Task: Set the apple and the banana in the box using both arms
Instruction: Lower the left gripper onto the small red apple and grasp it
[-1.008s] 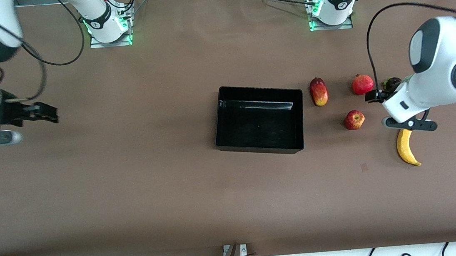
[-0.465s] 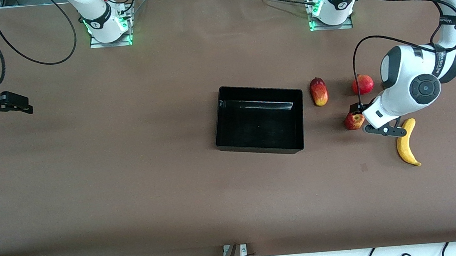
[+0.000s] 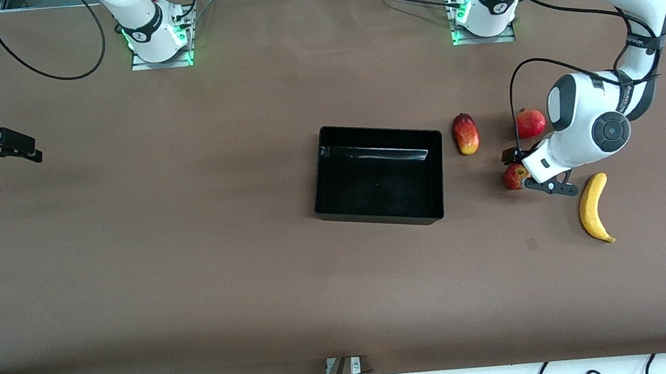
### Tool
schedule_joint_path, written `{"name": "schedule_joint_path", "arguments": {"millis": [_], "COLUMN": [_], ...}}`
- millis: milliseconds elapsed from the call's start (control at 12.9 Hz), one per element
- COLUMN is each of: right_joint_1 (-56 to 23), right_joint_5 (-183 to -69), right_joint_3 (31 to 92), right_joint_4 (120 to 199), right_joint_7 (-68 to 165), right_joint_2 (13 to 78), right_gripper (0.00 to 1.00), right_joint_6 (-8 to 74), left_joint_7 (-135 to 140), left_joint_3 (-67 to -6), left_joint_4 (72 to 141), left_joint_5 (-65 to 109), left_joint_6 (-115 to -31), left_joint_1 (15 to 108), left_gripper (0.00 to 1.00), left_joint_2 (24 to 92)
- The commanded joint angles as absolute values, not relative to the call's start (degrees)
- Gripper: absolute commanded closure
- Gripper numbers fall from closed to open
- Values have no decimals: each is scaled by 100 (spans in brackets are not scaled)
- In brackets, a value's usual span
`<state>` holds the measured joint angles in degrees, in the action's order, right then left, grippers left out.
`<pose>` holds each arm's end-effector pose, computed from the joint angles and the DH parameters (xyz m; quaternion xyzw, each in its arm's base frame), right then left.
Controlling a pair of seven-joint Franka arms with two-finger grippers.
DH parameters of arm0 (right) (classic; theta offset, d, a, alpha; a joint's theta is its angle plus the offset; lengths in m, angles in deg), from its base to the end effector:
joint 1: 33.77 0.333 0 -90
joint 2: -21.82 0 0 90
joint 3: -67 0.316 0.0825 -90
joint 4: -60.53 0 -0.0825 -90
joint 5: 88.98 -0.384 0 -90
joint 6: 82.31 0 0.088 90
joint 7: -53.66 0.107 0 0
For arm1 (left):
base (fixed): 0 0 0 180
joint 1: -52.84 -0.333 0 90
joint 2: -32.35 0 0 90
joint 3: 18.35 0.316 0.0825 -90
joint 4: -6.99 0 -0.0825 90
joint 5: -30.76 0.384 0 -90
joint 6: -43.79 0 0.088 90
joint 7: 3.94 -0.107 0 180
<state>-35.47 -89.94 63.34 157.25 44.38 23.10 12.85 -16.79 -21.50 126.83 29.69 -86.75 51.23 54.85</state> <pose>0.5616 -0.0507 0.5641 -0.9991 -0.0332 0.0236 0.0107 0.5612 -0.0156 0.2174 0.9877 -0.1169 -0.1004 0.0271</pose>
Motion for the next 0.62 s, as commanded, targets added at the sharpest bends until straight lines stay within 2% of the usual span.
{"name": "schedule_joint_path", "arguments": {"millis": [0,310,543], "right_joint_1": [-3659,-3667,-3667], "right_joint_5": [-8872,-8915,-8907], "right_joint_3": [6559,6542,6542], "right_joint_4": [15871,15818,15353], "right_joint_7": [4451,4417,4416], "right_joint_2": [2112,2234,2516], "right_gripper": [0,0,0], "right_joint_6": [1358,1454,1323], "left_joint_7": [-1844,-1993,-2186], "left_joint_3": [-2283,-2283,-2274], "left_joint_4": [12696,12696,12696], "left_joint_5": [2751,2751,2769], "left_joint_6": [-8769,-9103,-9253], "left_joint_1": [5117,5126,5108], "left_gripper": [0,0,0], "left_joint_2": [5467,5669,5748]}}
